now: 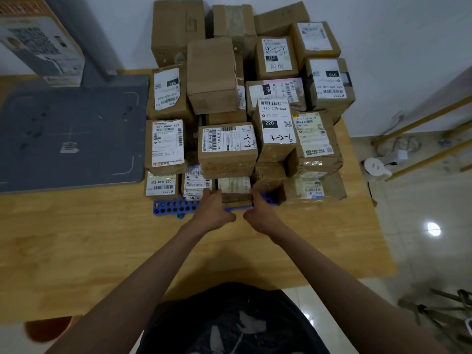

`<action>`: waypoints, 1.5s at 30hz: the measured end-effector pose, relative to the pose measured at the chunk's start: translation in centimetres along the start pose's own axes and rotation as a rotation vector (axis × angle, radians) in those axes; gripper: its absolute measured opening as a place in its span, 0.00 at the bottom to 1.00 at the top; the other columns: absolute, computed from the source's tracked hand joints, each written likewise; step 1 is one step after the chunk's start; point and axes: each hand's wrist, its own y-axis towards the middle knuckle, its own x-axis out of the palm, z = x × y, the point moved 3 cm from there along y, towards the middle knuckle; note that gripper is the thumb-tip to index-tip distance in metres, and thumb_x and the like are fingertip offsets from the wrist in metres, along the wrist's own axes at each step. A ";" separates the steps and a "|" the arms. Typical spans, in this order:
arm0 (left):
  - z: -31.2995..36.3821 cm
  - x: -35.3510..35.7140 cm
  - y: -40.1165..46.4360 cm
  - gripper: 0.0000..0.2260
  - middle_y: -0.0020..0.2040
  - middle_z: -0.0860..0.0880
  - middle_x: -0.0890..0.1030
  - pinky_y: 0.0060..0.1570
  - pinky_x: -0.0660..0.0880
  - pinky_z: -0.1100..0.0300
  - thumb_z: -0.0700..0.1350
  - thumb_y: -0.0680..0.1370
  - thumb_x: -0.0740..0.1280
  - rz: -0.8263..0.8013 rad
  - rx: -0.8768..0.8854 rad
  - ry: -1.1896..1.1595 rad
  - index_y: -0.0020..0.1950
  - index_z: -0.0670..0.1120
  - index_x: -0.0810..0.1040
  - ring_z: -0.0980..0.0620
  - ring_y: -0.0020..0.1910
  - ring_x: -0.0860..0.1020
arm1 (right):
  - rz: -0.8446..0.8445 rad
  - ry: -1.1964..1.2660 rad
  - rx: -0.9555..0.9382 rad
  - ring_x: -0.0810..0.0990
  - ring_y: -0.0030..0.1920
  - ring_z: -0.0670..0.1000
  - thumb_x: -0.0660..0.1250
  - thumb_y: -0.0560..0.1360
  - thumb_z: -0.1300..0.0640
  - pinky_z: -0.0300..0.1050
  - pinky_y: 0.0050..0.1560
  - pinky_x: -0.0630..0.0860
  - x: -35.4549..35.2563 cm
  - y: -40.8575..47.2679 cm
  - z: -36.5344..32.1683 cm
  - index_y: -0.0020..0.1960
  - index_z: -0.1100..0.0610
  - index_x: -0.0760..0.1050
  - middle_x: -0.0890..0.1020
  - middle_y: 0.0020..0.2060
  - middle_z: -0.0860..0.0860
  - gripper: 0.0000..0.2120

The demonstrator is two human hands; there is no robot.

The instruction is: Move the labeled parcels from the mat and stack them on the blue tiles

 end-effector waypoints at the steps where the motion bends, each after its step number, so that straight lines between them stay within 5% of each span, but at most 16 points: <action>1: 0.1 0.1 -0.1 0.42 0.72 0.42 0.57 0.63 0.70 0.52 0.50 0.73 0.74 -0.004 -0.008 0.008 0.78 0.39 0.54 0.41 0.68 0.66 | -0.002 0.003 -0.008 0.69 0.69 0.58 0.62 0.77 0.64 0.51 0.62 0.71 -0.1 -0.1 0.0 0.80 0.54 0.50 0.67 0.73 0.55 0.36; 4: 0.6 0.1 -0.5 0.40 0.71 0.41 0.58 0.63 0.69 0.50 0.51 0.73 0.74 0.041 -0.005 0.061 0.76 0.39 0.57 0.41 0.67 0.65 | 0.035 -0.005 -0.019 0.72 0.65 0.59 0.62 0.76 0.65 0.50 0.58 0.73 -0.8 -0.3 0.3 0.77 0.57 0.57 0.71 0.69 0.56 0.31; 10: 4.4 0.6 0.0 0.33 0.68 0.43 0.64 0.57 0.72 0.52 0.49 0.72 0.73 0.079 0.125 0.052 0.74 0.42 0.64 0.42 0.66 0.67 | 0.372 0.193 0.023 0.75 0.51 0.60 0.62 0.74 0.69 0.52 0.47 0.73 -4.6 -0.8 1.9 0.56 0.65 0.64 0.73 0.52 0.60 0.13; 16: 7.2 0.5 1.1 0.32 0.68 0.43 0.67 0.37 0.72 0.56 0.43 0.72 0.71 0.040 0.198 -0.068 0.74 0.45 0.64 0.42 0.56 0.75 | 0.297 0.146 -0.053 0.74 0.58 0.62 0.59 0.70 0.72 0.49 0.50 0.72 -7.0 -0.3 2.0 0.66 0.64 0.66 0.75 0.59 0.61 0.25; 19: 7.8 1.0 1.2 0.38 0.71 0.43 0.64 0.47 0.73 0.56 0.43 0.72 0.72 0.000 0.234 -0.043 0.78 0.47 0.57 0.41 0.62 0.72 | 0.284 0.102 -0.066 0.74 0.59 0.62 0.58 0.69 0.73 0.44 0.48 0.69 -7.3 0.4 2.3 0.68 0.63 0.67 0.76 0.61 0.60 0.27; 25: 7.6 2.2 0.4 0.42 0.71 0.45 0.61 0.45 0.68 0.60 0.43 0.73 0.72 -0.043 0.218 -0.031 0.80 0.45 0.50 0.45 0.60 0.71 | 0.290 0.169 -0.058 0.76 0.56 0.58 0.59 0.70 0.74 0.45 0.46 0.70 -6.9 -0.4 3.6 0.70 0.60 0.65 0.76 0.59 0.59 0.29; 30: 7.1 2.7 -0.3 0.44 0.75 0.46 0.58 0.52 0.73 0.55 0.44 0.73 0.72 -0.064 0.208 -0.010 0.80 0.45 0.47 0.44 0.68 0.67 | 0.333 0.236 -0.110 0.79 0.55 0.55 0.63 0.70 0.75 0.41 0.45 0.77 -6.8 -1.2 4.0 0.69 0.58 0.67 0.77 0.48 0.45 0.29; 34: 6.9 3.1 -0.7 0.44 0.76 0.46 0.57 0.57 0.74 0.52 0.44 0.73 0.72 -0.083 0.190 -0.016 0.80 0.46 0.47 0.45 0.69 0.67 | 0.316 0.254 -0.116 0.81 0.54 0.55 0.61 0.72 0.73 0.60 0.52 0.80 -6.7 -2.0 4.1 0.66 0.51 0.66 0.75 0.46 0.40 0.27; 39: 6.5 3.6 -1.1 0.44 0.76 0.46 0.57 0.50 0.72 0.56 0.45 0.73 0.72 -0.083 0.199 -0.001 0.80 0.46 0.47 0.44 0.69 0.67 | 0.306 0.159 -0.092 0.77 0.58 0.60 0.62 0.71 0.75 0.62 0.55 0.77 -6.2 -2.5 4.6 0.72 0.57 0.61 0.75 0.58 0.56 0.33; 45: 6.6 3.5 -1.1 0.44 0.77 0.46 0.56 0.49 0.72 0.57 0.46 0.74 0.72 -0.096 0.183 -0.024 0.80 0.47 0.47 0.44 0.68 0.67 | 0.282 0.139 -0.066 0.76 0.60 0.60 0.62 0.70 0.76 0.61 0.58 0.76 -6.1 -2.5 4.5 0.71 0.58 0.62 0.73 0.61 0.58 0.32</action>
